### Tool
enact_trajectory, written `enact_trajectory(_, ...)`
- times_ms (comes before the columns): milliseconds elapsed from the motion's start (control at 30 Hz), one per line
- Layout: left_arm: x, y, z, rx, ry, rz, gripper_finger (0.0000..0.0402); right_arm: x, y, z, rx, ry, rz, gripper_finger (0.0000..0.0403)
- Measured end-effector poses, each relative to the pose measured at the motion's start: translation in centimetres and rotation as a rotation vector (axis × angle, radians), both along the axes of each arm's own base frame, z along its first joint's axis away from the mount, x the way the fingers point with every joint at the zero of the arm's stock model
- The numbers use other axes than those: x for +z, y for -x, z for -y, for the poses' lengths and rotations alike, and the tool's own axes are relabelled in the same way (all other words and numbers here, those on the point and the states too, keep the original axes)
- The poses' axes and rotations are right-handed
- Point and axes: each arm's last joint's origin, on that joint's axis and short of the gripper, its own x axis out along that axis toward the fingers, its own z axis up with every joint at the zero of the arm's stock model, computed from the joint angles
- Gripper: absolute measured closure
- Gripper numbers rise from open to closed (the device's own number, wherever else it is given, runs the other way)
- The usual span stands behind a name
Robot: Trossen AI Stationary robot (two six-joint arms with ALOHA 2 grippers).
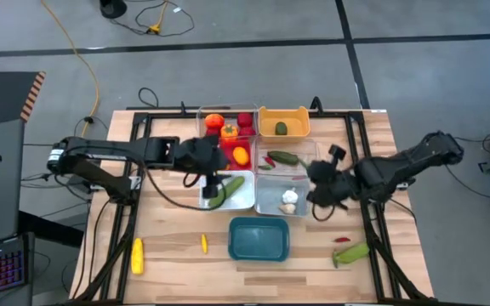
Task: Sort produce into baskets
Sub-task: Put the top green chili pepper into the bottom transparent bin, then put the right yellow corn into the blue bin
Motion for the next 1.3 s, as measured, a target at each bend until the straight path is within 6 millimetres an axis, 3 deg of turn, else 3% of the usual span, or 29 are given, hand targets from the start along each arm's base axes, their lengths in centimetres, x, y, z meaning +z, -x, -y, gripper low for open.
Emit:
enact_trajectory(233,-0.9,0.6,3.5,-0.160,0.141,-0.108,0.0233,-0.4,-1.2,3.6,-0.075,-0.026,-0.078,0.0326)
enact_trajectory(500,-2.0,0.4,5.6,-0.143,0.194,-0.177,0.0233,-1.8,-2.8,6.2,-0.134,-0.137,-0.137,0.0258)
enact_trajectory(700,-5.1,-0.5,7.5,-0.039,0.260,-0.343,0.0233,-3.0,-3.5,7.4,-0.193,-0.138,-0.204,0.0232)
enact_trajectory(967,-10.1,-1.4,11.0,0.230,0.438,-0.592,0.0233,-3.5,-3.4,7.8,-0.213,-0.142,-0.264,0.0230)
enact_trajectory(1300,-14.4,-2.0,13.9,0.532,0.540,-0.709,0.0233,-3.5,-3.1,7.7,-0.212,-0.144,-0.279,0.0230)
